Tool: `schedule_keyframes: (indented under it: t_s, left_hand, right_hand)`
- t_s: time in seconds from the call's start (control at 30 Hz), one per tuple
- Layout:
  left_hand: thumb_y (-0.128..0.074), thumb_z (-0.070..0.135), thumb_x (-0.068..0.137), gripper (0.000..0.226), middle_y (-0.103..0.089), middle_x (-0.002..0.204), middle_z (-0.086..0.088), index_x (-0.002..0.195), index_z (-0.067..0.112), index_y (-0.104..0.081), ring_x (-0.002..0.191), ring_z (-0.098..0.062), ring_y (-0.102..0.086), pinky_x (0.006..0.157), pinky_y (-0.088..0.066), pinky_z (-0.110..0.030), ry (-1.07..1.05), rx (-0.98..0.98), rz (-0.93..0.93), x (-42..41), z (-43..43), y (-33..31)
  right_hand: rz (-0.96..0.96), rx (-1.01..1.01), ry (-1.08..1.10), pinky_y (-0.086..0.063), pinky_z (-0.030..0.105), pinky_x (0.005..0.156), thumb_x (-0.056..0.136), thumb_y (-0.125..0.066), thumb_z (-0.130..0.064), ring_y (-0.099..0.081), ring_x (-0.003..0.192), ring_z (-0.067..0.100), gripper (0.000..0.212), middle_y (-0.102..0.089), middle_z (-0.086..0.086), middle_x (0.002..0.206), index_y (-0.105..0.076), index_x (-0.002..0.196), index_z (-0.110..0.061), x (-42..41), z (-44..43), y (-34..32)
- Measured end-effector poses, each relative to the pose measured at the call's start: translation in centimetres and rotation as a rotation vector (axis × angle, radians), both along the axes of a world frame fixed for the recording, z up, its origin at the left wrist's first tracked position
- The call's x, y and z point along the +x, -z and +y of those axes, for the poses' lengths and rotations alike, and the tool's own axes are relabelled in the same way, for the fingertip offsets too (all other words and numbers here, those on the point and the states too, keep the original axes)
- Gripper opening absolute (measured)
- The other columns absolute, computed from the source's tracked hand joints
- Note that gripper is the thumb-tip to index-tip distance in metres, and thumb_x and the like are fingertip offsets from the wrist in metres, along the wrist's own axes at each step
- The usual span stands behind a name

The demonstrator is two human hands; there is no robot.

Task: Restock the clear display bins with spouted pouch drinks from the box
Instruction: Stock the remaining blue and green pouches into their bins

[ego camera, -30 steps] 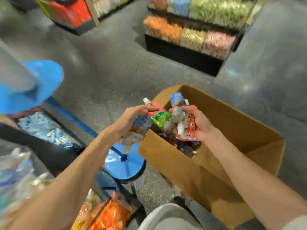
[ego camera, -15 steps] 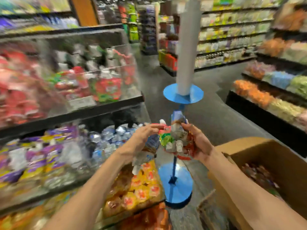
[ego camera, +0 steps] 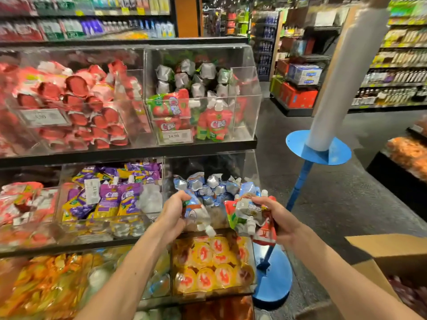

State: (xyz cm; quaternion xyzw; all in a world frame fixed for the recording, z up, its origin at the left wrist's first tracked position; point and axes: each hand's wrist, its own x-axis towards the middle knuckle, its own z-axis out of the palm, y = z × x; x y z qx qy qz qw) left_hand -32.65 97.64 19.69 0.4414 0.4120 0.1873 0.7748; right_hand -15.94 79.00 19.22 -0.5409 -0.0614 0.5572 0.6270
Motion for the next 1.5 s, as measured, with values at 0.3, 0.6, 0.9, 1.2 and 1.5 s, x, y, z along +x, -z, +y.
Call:
schedule_keyframes:
  t_s: [0.3, 0.6, 0.9, 1.2, 1.5]
  left_hand:
    - [-0.072, 0.032, 0.086, 0.017, -0.071, 0.101, -0.015, 0.095, 0.018, -0.067, 0.088, -0.025, -0.070, 0.077, -0.058, -0.042, -0.112, 0.607, 0.216, 3.2, 5.4, -0.6]
    - [-0.070, 0.043, 0.089, 0.027, -0.063, 0.076, -0.002, 0.086, 0.019, -0.058, 0.072, -0.021, -0.056, 0.064, -0.040, -0.034, -0.111, 0.905, 0.625, 6.2, 5.8, 1.9]
    - [-0.060, 0.026, 0.098, 0.009, -0.059, 0.089, 0.001, 0.093, 0.024, -0.053, 0.084, -0.019, -0.057, 0.072, -0.041, -0.028, 0.595, 0.917, 0.886, 6.4, 8.2, 4.5]
    - [-0.054, 0.002, 0.097, 0.033, -0.053, 0.141, -0.010, 0.129, 0.013, -0.057, 0.121, -0.027, -0.059, 0.096, -0.051, -0.036, 1.101, 1.322, 1.310, 7.3, 9.3, 4.7]
    - [-0.058, 0.013, 0.098, 0.039, -0.056, 0.138, -0.007, 0.136, 0.015, -0.054, 0.125, -0.026, -0.057, 0.096, -0.050, -0.038, 1.157, 1.462, 1.287, 7.2, 9.2, 3.9]
  right_hand:
    - [-0.167, -0.125, -0.099, -0.056, 0.039, 0.080, 0.089, -0.069, -0.027, -0.063, 0.097, 0.031, 0.025, -0.068, 0.020, 0.110, -0.071, 0.110, -0.014, 6.2, 5.3, -1.6]
    - [-0.244, -0.132, -0.289, -0.057, 0.055, 0.087, 0.076, -0.080, -0.036, -0.070, 0.103, 0.030, 0.038, -0.075, 0.010, 0.109, -0.074, 0.110, -0.017, 10.2, 8.2, 0.5]
    - [-0.277, -0.177, -0.258, -0.055, 0.053, 0.093, 0.087, -0.073, -0.027, -0.072, 0.097, 0.030, 0.023, -0.076, 0.009, 0.103, -0.068, 0.107, -0.016, 9.6, 8.6, 0.2]
    - [-0.234, -0.203, -0.134, -0.061, 0.038, 0.076, 0.088, -0.072, -0.021, -0.074, 0.084, 0.025, 0.028, -0.077, 0.012, 0.095, -0.065, 0.112, -0.007, 6.1, 8.1, -0.2]
    - [-0.227, -0.207, -0.058, -0.059, 0.034, 0.070, 0.087, -0.073, -0.024, -0.072, 0.080, 0.023, 0.027, -0.076, 0.011, 0.098, -0.070, 0.112, -0.013, 4.6, 8.4, 0.2]
